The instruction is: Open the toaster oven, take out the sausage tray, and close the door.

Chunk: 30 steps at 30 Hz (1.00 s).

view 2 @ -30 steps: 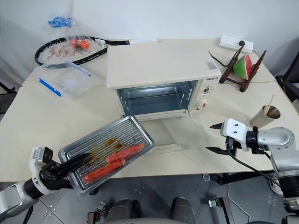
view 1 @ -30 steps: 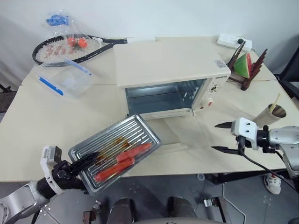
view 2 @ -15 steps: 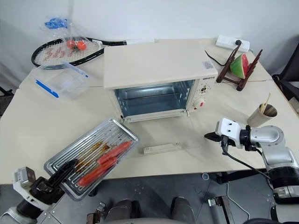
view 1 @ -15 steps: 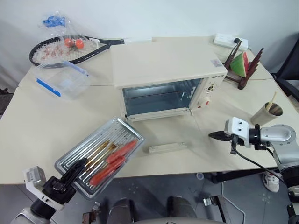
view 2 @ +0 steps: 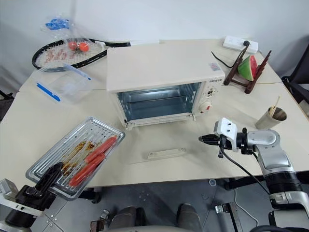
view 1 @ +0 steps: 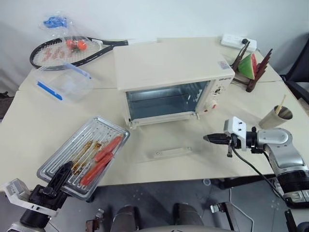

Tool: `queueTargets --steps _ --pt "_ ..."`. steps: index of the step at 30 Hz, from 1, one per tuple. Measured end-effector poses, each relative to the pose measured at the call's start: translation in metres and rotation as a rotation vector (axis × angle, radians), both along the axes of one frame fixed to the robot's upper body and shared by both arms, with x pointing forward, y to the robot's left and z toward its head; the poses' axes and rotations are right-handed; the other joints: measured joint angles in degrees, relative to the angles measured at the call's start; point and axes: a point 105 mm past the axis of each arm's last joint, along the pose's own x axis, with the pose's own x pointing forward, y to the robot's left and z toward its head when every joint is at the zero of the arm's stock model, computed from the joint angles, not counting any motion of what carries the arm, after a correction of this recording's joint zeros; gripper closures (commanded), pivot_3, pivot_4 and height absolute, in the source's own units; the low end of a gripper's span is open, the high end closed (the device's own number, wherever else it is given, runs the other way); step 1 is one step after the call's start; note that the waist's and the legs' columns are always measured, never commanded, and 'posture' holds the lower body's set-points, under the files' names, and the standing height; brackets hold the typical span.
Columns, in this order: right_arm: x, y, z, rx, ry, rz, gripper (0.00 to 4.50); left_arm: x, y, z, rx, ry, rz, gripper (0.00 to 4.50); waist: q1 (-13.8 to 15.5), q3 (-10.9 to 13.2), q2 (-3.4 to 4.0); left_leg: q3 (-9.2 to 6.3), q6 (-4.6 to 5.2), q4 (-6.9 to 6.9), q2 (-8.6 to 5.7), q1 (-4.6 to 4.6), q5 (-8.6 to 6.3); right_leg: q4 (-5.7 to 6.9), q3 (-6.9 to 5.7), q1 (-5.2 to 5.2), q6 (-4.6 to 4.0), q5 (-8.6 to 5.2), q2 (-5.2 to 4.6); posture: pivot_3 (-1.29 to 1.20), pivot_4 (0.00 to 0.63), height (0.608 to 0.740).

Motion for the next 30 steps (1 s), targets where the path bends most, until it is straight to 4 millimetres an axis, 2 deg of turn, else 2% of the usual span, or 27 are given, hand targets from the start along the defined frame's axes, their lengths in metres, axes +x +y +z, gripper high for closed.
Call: queueTargets --steps 3,8,12,19,22,25,30 --pt "-0.002 0.007 0.012 0.043 0.006 0.005 4.44 0.000 0.008 0.000 0.007 0.001 0.017 4.50 -0.28 0.00 0.02 -0.01 -0.04 -0.05 0.03 0.02 -0.03 0.04 0.00 -0.06 -0.07 -0.04 0.01 0.00 0.150 0.740" --pt "-0.002 0.015 0.027 0.090 0.013 0.018 4.44 0.003 0.006 -0.002 0.004 0.011 -0.003 4.50 -0.35 0.01 0.03 0.00 -0.06 -0.07 0.05 0.01 -0.06 0.08 0.01 -0.11 -0.09 -0.05 0.02 0.00 0.150 0.740" --pt "-0.001 0.029 0.056 0.126 -0.041 0.076 4.44 0.004 0.006 -0.005 -0.008 0.025 -0.007 4.50 -0.11 0.01 0.03 0.00 -0.05 -0.05 0.04 0.01 -0.07 0.06 0.02 -0.10 -0.09 -0.05 0.02 0.00 0.150 0.740" --pt "0.012 0.035 0.099 0.158 -0.138 0.089 4.44 0.006 0.002 -0.009 -0.020 0.037 -0.037 4.50 0.05 0.01 0.00 0.02 -0.05 -0.05 0.03 -0.01 -0.07 0.03 -0.01 -0.07 -0.09 -0.05 0.02 0.00 0.150 0.740" --pt "0.019 0.036 0.105 0.187 -0.156 0.066 4.44 0.007 0.000 -0.010 -0.024 0.042 -0.058 4.50 -0.04 0.01 0.01 0.04 -0.06 -0.05 0.03 -0.01 -0.08 0.03 -0.01 -0.08 -0.09 -0.05 0.02 0.00 0.150 0.740" --pt "0.028 0.038 0.118 0.239 -0.190 0.034 4.44 0.005 -0.012 -0.017 -0.023 0.082 -0.158 4.50 -0.08 0.01 0.02 0.06 -0.06 -0.08 0.04 -0.02 -0.08 0.10 -0.01 -0.12 -0.09 -0.05 0.02 0.00 0.150 0.740" --pt "0.026 0.038 0.124 0.260 -0.195 0.025 4.44 0.000 -0.019 -0.019 -0.011 0.110 -0.284 4.50 0.05 0.02 0.02 0.07 -0.07 -0.10 0.03 -0.07 -0.09 0.18 -0.03 -0.13 -0.09 -0.05 0.02 0.00 0.150 0.740"
